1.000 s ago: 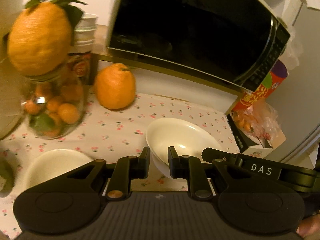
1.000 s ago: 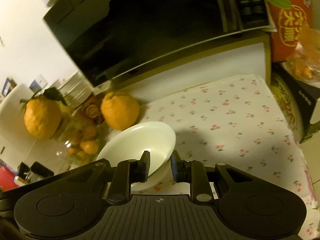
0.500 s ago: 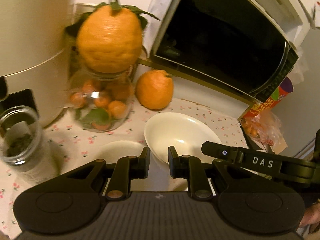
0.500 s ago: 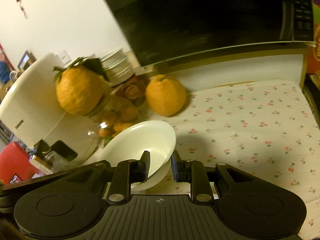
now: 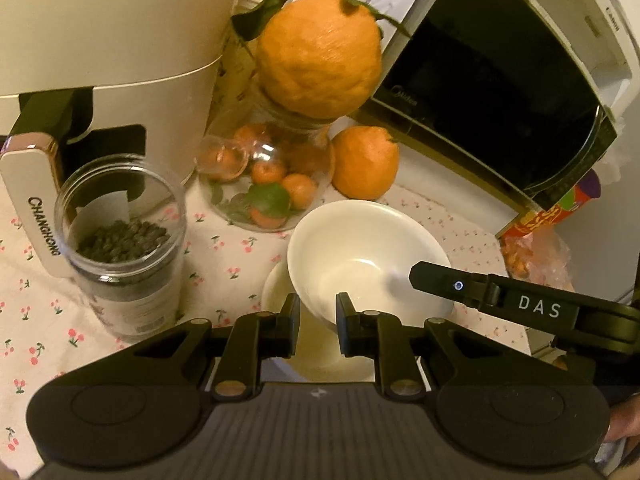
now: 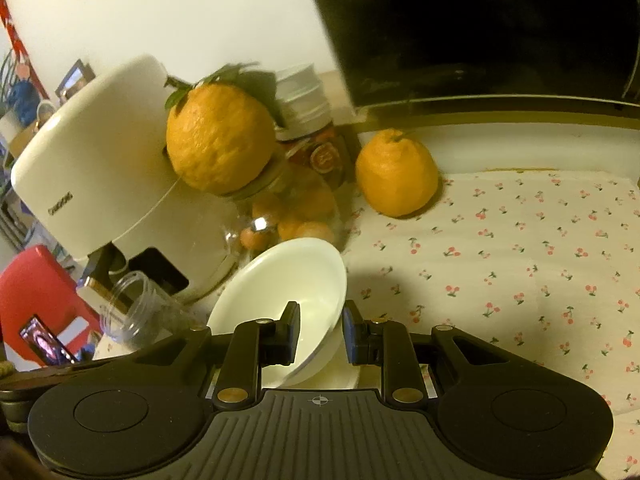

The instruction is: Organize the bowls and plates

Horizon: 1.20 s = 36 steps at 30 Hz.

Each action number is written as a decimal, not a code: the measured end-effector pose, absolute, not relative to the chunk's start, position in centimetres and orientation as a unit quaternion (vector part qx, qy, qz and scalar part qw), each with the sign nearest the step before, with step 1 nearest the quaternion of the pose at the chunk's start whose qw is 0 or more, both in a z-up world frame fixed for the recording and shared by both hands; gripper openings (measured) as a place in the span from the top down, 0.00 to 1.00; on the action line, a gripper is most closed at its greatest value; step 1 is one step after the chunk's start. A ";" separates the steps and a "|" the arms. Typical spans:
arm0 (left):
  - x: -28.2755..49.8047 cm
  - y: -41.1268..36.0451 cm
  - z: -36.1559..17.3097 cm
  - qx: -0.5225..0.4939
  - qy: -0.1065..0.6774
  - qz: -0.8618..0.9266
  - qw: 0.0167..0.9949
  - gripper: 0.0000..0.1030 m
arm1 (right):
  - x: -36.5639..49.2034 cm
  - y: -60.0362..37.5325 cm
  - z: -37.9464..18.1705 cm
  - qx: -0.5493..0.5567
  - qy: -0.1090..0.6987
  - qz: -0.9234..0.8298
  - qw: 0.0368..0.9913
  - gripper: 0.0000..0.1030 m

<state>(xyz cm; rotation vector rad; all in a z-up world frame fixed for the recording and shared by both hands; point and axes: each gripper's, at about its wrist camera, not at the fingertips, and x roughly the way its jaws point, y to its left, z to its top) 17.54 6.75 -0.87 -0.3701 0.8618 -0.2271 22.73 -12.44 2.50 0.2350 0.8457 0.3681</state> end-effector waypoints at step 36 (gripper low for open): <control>17.2 5.1 -2.8 -0.069 0.429 -0.089 0.896 0.81 | 23.1 -9.9 0.1 0.041 0.458 0.166 0.873 0.75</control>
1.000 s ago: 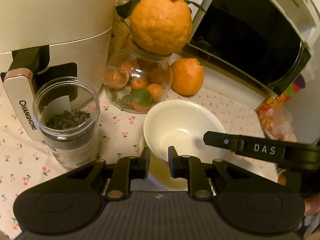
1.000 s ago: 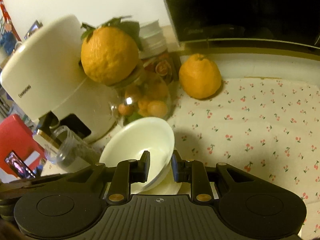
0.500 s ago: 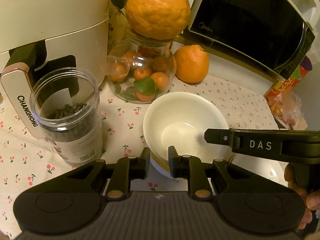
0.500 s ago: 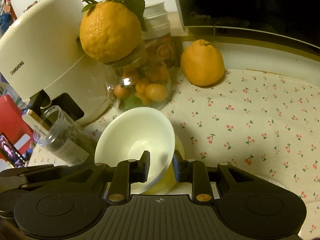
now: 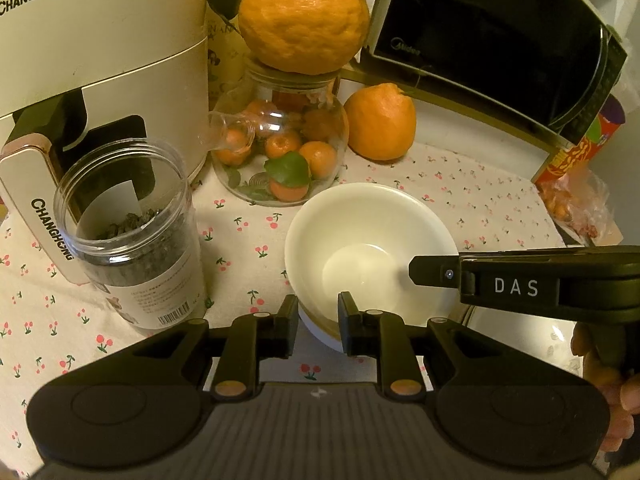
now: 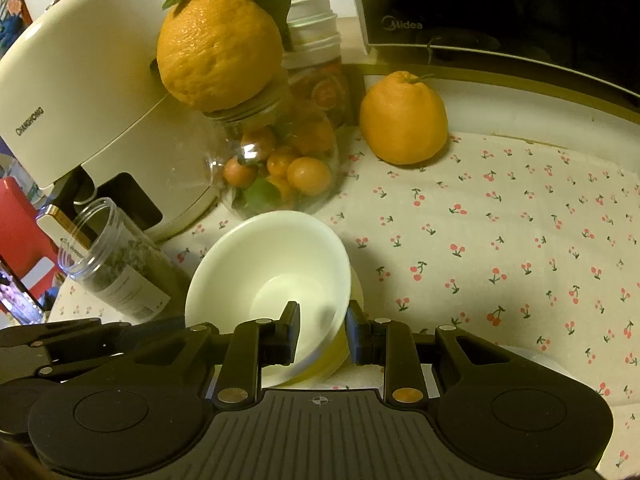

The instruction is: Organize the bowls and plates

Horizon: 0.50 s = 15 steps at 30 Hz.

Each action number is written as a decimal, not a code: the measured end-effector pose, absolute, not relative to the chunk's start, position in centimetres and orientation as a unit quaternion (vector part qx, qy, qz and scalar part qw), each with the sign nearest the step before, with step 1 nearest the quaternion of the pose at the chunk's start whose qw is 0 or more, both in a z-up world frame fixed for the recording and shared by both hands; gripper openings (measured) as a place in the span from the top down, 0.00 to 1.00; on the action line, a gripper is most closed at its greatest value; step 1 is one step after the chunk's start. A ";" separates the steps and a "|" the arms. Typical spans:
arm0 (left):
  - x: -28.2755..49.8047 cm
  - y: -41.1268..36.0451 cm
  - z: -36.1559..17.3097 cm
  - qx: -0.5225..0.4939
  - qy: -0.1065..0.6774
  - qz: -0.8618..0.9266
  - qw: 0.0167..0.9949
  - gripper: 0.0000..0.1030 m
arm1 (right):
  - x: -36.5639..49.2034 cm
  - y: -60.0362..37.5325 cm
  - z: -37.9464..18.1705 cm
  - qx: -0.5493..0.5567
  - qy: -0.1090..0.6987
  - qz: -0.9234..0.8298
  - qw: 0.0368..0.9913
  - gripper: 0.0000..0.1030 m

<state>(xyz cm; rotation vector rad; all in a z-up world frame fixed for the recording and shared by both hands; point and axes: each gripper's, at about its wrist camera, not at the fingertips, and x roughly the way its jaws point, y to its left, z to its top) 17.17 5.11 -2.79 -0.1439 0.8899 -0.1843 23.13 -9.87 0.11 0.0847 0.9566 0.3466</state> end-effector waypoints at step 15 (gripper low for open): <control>16.8 4.9 -2.6 -0.050 0.419 -0.087 0.903 0.75 | 23.0 -10.0 0.3 0.051 0.459 0.166 0.871 0.66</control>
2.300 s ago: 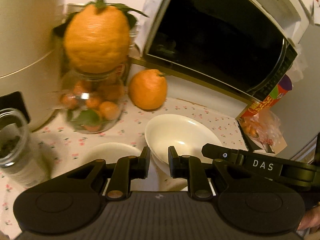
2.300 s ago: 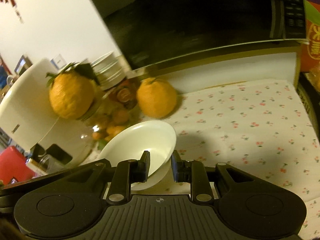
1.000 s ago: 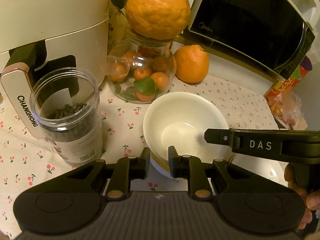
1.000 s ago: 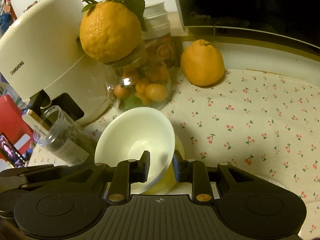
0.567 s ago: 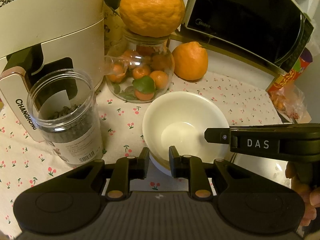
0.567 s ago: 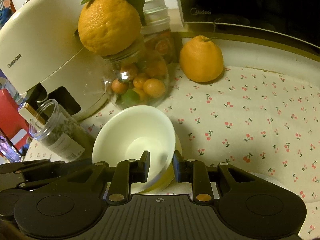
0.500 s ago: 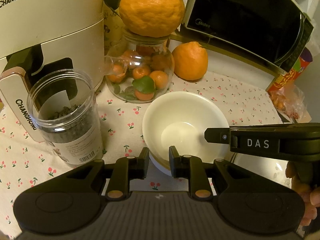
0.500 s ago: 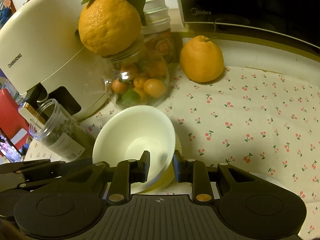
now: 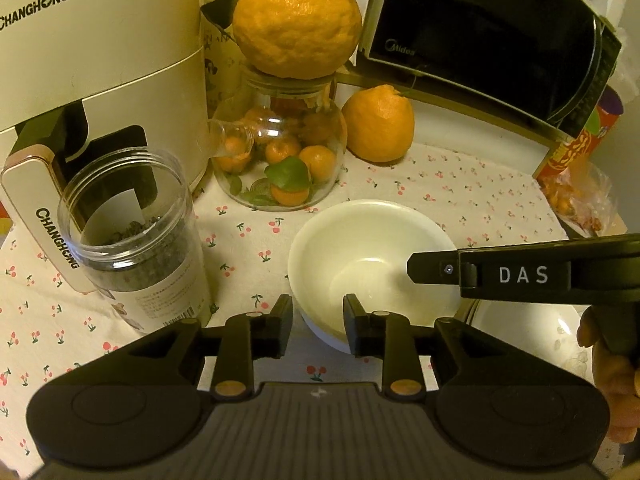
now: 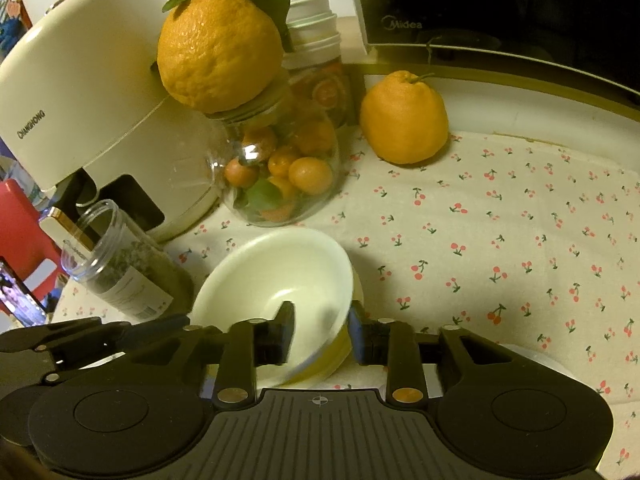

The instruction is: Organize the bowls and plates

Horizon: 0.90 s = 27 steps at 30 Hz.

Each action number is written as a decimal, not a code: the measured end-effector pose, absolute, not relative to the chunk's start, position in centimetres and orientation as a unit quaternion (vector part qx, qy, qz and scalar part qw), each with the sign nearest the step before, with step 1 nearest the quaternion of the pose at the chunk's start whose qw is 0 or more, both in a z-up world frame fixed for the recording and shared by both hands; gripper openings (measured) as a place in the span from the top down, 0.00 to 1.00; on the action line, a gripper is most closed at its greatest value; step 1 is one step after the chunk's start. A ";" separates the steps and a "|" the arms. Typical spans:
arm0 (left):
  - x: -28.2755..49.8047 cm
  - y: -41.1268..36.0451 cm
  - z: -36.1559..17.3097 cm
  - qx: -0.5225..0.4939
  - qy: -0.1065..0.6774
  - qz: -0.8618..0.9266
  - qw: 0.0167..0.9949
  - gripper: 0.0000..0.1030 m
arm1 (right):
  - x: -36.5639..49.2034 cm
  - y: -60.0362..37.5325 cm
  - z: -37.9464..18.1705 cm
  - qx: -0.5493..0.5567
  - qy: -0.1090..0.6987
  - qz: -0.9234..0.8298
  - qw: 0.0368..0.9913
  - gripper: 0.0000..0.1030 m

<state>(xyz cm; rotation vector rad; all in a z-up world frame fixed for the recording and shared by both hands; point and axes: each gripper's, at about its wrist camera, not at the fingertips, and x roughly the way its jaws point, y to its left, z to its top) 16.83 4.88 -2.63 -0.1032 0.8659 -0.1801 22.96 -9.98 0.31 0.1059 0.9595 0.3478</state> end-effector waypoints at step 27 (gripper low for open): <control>14.0 3.2 -5.3 0.106 0.323 -0.180 0.923 0.01 | 23.8 -12.6 -0.2 0.126 0.438 0.171 0.874 0.13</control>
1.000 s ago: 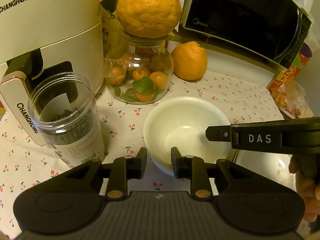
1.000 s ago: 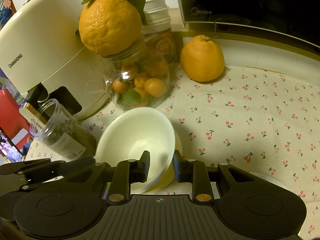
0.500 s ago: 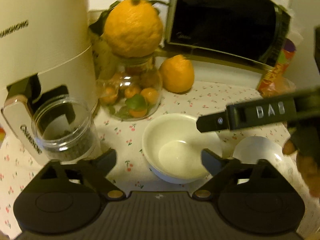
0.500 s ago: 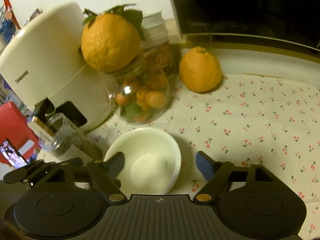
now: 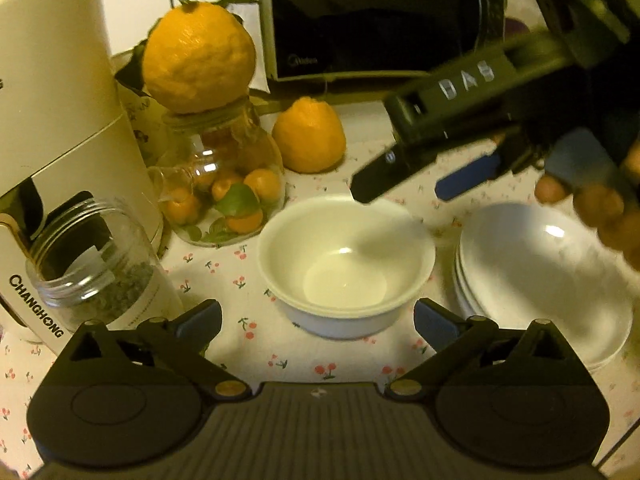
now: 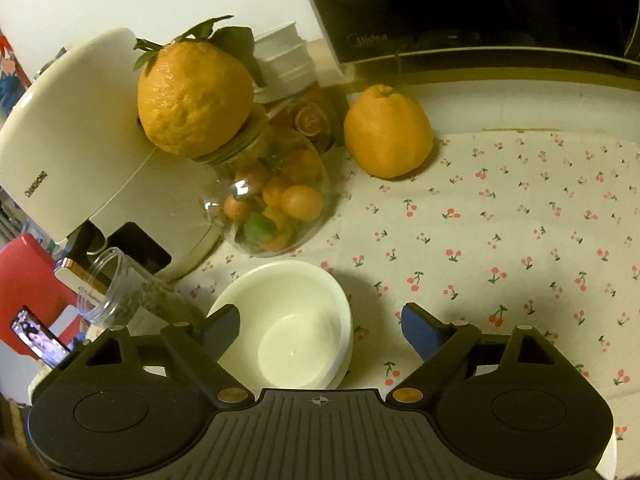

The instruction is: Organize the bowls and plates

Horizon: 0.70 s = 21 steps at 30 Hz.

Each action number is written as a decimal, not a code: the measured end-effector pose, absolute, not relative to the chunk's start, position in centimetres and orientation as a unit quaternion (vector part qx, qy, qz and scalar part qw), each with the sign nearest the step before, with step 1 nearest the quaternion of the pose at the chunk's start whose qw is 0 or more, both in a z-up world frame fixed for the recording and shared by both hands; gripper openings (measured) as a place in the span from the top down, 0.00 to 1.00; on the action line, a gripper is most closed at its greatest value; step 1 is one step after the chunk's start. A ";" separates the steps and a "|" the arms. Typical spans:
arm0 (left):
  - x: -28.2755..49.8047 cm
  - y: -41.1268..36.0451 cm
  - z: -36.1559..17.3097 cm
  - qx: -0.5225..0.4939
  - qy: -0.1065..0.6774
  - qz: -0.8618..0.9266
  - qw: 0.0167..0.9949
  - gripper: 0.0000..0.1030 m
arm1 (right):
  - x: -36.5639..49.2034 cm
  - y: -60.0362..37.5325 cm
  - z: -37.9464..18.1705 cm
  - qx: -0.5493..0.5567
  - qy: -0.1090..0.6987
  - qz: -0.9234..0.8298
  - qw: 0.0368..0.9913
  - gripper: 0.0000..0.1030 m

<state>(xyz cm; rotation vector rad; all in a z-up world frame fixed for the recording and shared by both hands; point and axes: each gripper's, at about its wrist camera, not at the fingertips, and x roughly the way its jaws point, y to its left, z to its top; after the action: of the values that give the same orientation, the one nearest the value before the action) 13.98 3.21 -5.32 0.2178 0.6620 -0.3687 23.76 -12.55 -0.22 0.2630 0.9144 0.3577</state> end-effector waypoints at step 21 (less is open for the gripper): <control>16.2 1.9 -7.1 0.108 0.340 -0.211 0.910 0.16 | 25.0 -10.2 -2.8 0.116 0.452 0.180 0.866 0.35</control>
<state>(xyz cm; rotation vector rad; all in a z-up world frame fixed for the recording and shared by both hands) 16.17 1.95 -7.09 0.2226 0.7012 -0.4347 25.03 -10.17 -2.77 0.2440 0.9473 0.3772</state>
